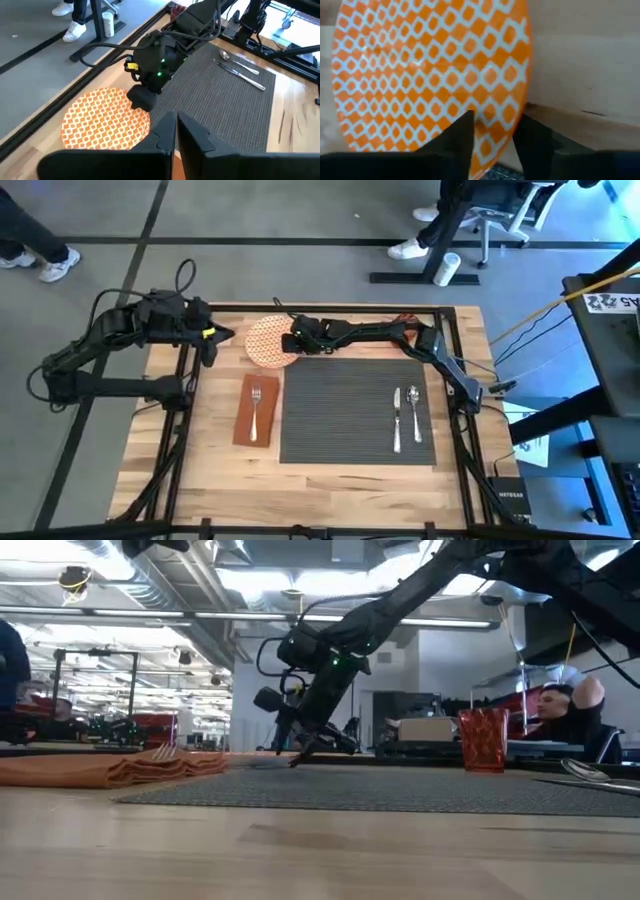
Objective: Set table place
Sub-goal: Put the orange plate on the gray tablemat to the left of the silver fork, then adjust the gray tablemat
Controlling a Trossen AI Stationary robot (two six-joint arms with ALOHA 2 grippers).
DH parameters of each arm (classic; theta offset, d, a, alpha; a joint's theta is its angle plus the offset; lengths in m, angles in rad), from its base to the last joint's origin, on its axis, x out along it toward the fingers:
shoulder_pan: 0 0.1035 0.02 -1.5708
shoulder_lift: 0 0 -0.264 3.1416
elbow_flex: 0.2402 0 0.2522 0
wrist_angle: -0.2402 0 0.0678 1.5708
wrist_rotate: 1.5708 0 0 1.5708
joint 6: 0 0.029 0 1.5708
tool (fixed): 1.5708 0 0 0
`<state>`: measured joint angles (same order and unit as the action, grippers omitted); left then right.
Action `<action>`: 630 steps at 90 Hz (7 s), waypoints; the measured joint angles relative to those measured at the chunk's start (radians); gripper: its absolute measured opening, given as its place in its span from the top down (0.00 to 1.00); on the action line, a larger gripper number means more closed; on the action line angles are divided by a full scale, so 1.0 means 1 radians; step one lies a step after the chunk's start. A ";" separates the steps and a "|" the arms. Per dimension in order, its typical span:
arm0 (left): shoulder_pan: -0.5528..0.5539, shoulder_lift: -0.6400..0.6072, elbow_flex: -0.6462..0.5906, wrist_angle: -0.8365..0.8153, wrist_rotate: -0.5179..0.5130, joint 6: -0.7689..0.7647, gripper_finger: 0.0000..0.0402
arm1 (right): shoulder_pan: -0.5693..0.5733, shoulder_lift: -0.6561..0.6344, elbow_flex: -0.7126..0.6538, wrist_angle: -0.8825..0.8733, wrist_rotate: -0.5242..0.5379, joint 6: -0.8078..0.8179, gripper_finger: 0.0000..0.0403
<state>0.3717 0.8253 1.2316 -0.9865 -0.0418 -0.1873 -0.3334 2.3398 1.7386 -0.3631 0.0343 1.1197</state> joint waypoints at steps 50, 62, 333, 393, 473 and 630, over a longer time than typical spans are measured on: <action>0.000 0.000 -0.061 0.003 0.000 -0.023 1.00 | 0.005 -0.025 -0.001 0.083 -0.054 0.028 0.99; 0.000 -0.002 -0.061 0.003 0.000 -0.011 1.00 | 0.000 -0.049 -0.001 0.072 -0.072 0.028 1.00; 0.000 -0.002 -0.062 0.002 0.001 0.033 1.00 | 0.071 -0.520 -0.415 -0.559 -0.328 -0.471 1.00; 0.000 -0.002 -0.062 0.001 0.001 0.033 1.00 | 0.072 -0.520 -0.503 -0.587 -0.260 -0.473 1.00; 0.000 -0.002 -0.062 0.002 0.001 0.031 1.00 | 0.072 -0.519 -0.604 -0.572 -0.253 -0.433 0.95; 0.000 -0.002 -0.062 0.001 0.001 -0.023 1.00 | 0.085 -0.489 -0.432 -0.200 -0.057 -0.503 1.00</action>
<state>0.3717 0.8234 1.1698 -0.9852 -0.0410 -0.2100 -0.2487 1.8510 1.3062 -0.5630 -0.0224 0.6167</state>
